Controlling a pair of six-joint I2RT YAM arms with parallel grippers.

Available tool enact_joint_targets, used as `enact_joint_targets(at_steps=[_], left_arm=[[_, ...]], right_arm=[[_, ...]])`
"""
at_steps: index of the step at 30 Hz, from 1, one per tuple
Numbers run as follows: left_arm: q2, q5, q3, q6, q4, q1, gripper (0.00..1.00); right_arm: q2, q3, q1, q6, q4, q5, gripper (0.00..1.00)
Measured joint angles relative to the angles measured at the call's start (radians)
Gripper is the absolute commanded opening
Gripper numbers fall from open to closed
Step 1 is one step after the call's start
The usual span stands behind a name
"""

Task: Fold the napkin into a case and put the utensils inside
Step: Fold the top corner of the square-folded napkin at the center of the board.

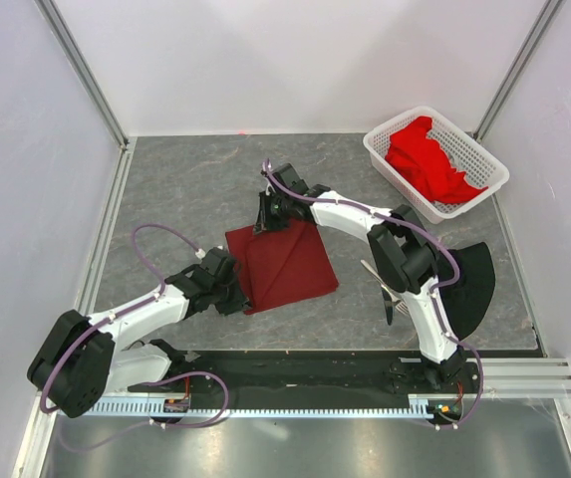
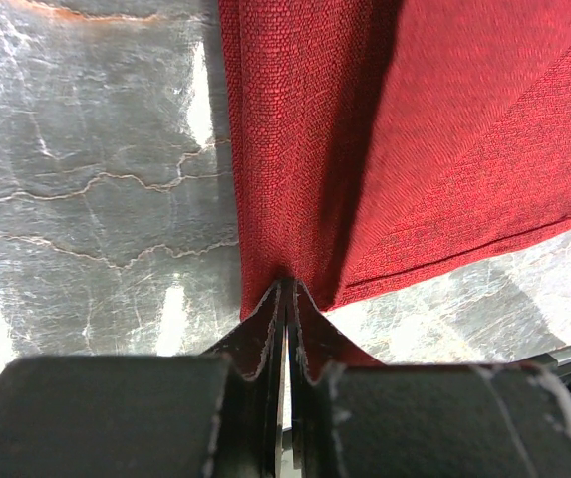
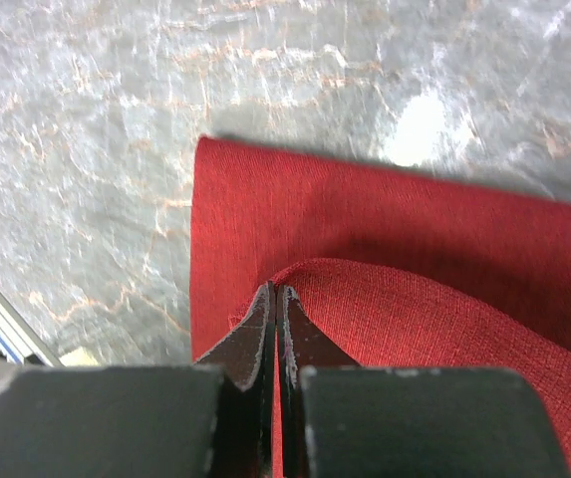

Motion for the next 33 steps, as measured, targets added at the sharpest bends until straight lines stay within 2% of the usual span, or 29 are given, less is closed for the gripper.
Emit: enact_joint_targets(at_steps=[10,18,33], left_arm=[[-0.015,0.0,-0.006,-0.002,-0.002,0.0,0.06],[-0.081,-0.004,-0.005,-0.008,-0.044,0.0,0.15],[-0.106,-0.042,-0.001,-0.015,-0.101,0.0,0.11]], right_arm=[[0.067,0.068,0.0,0.019,0.01,-0.002,0.0],[0.087,0.087,0.0,0.026,0.011,-0.017,0.0],[0.087,0.071,0.0,0.037,0.048,-0.035,0.0]])
